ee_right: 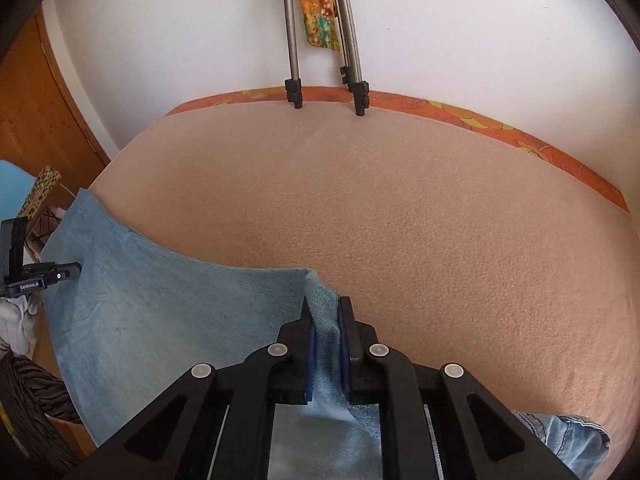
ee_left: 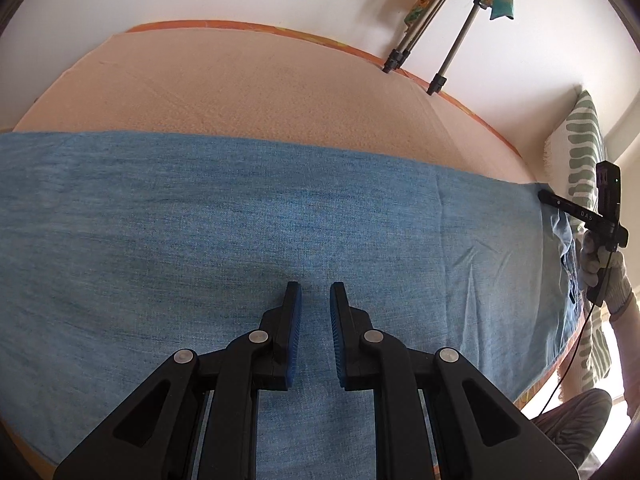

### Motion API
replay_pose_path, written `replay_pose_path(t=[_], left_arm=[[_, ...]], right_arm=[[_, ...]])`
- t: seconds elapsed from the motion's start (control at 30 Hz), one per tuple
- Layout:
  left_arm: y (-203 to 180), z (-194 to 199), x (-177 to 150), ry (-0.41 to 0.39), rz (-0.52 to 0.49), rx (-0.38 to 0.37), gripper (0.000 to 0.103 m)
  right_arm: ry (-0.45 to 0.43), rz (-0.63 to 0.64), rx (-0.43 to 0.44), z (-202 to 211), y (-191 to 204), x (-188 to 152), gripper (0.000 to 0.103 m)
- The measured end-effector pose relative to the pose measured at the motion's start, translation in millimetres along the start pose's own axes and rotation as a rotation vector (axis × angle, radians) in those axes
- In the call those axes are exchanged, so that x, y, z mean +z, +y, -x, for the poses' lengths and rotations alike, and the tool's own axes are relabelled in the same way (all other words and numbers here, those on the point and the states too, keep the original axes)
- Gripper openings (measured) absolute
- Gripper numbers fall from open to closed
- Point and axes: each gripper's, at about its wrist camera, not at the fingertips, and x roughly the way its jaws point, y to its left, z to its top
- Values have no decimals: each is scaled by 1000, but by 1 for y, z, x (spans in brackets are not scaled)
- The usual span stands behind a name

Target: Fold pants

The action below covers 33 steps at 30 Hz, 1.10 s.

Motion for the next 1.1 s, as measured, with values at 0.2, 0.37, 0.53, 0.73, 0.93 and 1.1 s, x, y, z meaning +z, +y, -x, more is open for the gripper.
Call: replay_pose_path(t=[0.2, 0.37, 0.53, 0.73, 0.93, 1.1], left_arm=[[15, 20, -5, -16, 22, 49, 13], [61, 80, -3, -113, 84, 117, 23], [137, 149, -13, -223, 205, 272, 30], [224, 195, -57, -314, 490, 280, 40], [268, 186, -96, -323, 679, 189, 49], [297, 168, -110, -343, 807, 111, 51]], right_arm=[[90, 76, -89, -24, 20, 3, 19], [4, 78, -116, 11, 31, 8, 41], [-77, 95, -40, 50, 67, 7, 43], [-104, 184, 57, 71, 145, 4, 45], [-109, 267, 133, 67, 220, 5, 50], [-93, 304, 184, 57, 269, 2, 51]])
